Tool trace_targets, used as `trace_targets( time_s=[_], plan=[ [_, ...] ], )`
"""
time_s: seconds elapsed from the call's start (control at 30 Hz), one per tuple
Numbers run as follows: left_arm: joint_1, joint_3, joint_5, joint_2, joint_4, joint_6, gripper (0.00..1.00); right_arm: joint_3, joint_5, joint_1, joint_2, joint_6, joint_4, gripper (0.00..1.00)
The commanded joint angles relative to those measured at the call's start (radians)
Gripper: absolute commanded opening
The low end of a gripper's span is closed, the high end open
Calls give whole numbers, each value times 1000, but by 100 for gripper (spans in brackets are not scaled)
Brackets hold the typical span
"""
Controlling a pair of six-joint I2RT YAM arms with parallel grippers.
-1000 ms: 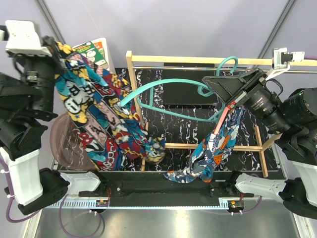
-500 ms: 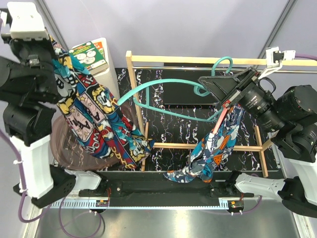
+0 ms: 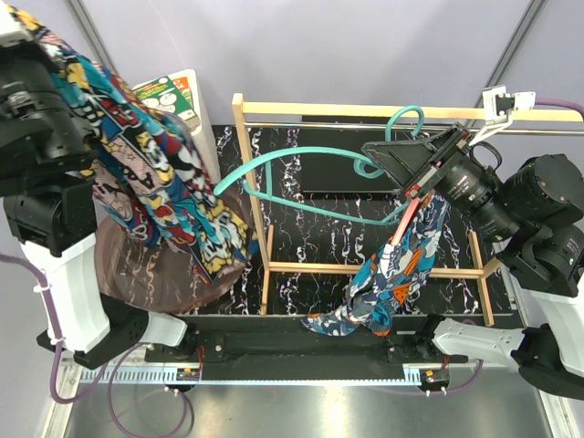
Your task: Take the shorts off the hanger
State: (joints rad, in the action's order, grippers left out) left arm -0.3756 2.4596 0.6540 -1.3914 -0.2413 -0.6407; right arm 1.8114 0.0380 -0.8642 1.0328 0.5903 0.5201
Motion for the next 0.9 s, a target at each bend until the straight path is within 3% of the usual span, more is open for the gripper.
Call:
trace_targets(
  time_s=[0.0, 0.27, 0.5, 0.8, 0.87],
  plan=[
    [32, -2, -40, 6, 148, -24, 0, 28, 22, -1, 1, -24, -29, 0],
    [121, -316, -14, 97, -21, 320, 0, 19, 30, -1, -5, -32, -20, 0],
    [130, -418, 70, 153, -245, 683, 0, 25, 33, -1, 0, -50, -12, 0],
    [129, -782, 70, 349, -302, 955, 0, 31, 48, -1, 3, -67, 3, 0],
    [136, -954, 24, 406, -257, 989, 0, 32, 45, -1, 3, -70, 4, 0]
  ],
)
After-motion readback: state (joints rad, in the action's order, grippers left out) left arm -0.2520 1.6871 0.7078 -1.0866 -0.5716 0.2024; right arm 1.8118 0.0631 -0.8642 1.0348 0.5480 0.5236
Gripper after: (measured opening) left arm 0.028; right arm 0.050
